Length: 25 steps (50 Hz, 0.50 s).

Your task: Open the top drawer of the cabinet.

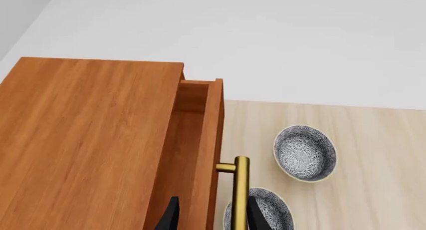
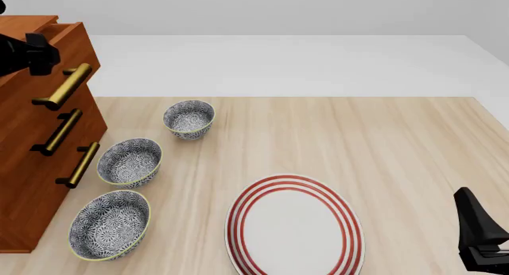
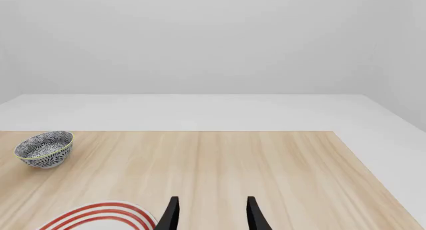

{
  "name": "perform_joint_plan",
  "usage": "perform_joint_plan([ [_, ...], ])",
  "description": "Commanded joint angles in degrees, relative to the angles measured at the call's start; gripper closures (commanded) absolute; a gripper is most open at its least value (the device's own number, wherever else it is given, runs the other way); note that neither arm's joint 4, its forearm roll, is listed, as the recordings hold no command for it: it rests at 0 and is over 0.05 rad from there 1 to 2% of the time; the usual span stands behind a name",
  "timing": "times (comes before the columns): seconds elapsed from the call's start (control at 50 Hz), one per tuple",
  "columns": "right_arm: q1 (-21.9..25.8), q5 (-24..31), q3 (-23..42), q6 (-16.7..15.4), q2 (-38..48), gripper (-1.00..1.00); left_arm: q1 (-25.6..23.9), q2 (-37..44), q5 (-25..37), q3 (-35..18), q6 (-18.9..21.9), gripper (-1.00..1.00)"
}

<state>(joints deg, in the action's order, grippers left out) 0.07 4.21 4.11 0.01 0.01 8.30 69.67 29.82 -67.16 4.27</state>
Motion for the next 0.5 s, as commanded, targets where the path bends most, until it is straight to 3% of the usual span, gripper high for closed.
perform_joint_plan([
  [0.02, 0.0, 0.0, 0.0, 0.0, 0.0, -1.00, 0.3, 0.7, 0.1, -0.2, 0.1, -1.00],
  [0.5, 0.0, 0.0, 0.0, 0.0, 0.0, -1.00, 0.6, 3.1, -0.6, -0.4, 0.8, -1.00],
])
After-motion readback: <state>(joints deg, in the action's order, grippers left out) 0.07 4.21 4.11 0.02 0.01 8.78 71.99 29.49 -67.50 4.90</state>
